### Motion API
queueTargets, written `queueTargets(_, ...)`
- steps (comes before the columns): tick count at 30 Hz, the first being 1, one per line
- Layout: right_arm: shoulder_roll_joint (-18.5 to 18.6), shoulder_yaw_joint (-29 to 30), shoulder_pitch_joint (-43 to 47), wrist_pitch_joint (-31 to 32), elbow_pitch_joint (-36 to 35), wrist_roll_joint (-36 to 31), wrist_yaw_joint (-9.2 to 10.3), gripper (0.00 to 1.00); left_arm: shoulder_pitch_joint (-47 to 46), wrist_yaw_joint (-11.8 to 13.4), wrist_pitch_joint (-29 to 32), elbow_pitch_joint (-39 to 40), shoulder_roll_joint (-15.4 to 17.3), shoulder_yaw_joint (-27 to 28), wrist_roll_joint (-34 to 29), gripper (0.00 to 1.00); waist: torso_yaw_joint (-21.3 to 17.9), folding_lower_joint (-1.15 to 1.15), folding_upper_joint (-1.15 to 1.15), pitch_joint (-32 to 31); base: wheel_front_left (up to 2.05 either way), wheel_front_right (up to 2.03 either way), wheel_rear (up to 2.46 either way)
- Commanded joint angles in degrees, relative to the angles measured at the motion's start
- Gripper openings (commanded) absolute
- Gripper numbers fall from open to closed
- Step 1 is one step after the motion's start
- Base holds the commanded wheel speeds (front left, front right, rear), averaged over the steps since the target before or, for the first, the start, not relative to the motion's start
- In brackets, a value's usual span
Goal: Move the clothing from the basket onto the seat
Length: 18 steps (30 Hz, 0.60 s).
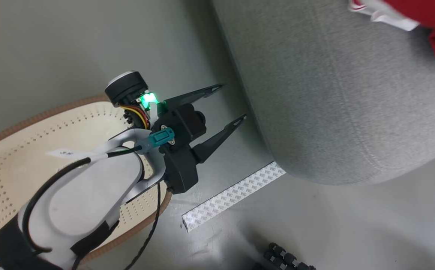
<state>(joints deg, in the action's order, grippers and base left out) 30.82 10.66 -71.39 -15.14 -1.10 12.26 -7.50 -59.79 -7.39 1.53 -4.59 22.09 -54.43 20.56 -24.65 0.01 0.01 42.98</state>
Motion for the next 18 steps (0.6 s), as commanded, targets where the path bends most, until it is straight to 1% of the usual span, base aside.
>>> queueTargets(1,1.0,0.35,-1.06,-0.05,0.19,-0.11,0.02,0.0,0.8,0.07,-0.09,0.31,0.52,-0.19,-0.23,1.0,1.3,-0.01,-0.01,1.62,0.0,0.0,0.0)
queueTargets(7,6.57,2.26,-6.63,-0.05,4.12,-0.78,0.02,0.0,0.73,0.23,0.94,1.37,1.92,-0.36,0.05,1.0,0.89,-0.01,-0.01,2.43,0.0,0.0,0.0)
queueTargets(11,8.38,1.54,-7.68,-0.05,6.2,-0.89,0.02,0.0,0.44,0.41,1.85,2.2,2.62,-0.25,0.3,1.0,0.31,-0.01,-0.01,2.99,0.0,0.0,0.0)
queueTargets(13,8.13,0.63,-5.82,-0.04,7.76,-0.97,0.02,0.0,0.37,0.54,2.2,2.47,2.81,-0.23,0.39,1.0,-0.06,-0.01,-0.01,3.35,0.0,0.0,0.0)
queueTargets(18,5.14,0.79,-0.43,-0.06,13.75,-1.72,0.02,0.0,0.19,0.68,3.1,3.3,3.19,-0.63,0.41,1.0,-0.45,-0.01,-0.01,4.17,0.0,0.0,0.0)
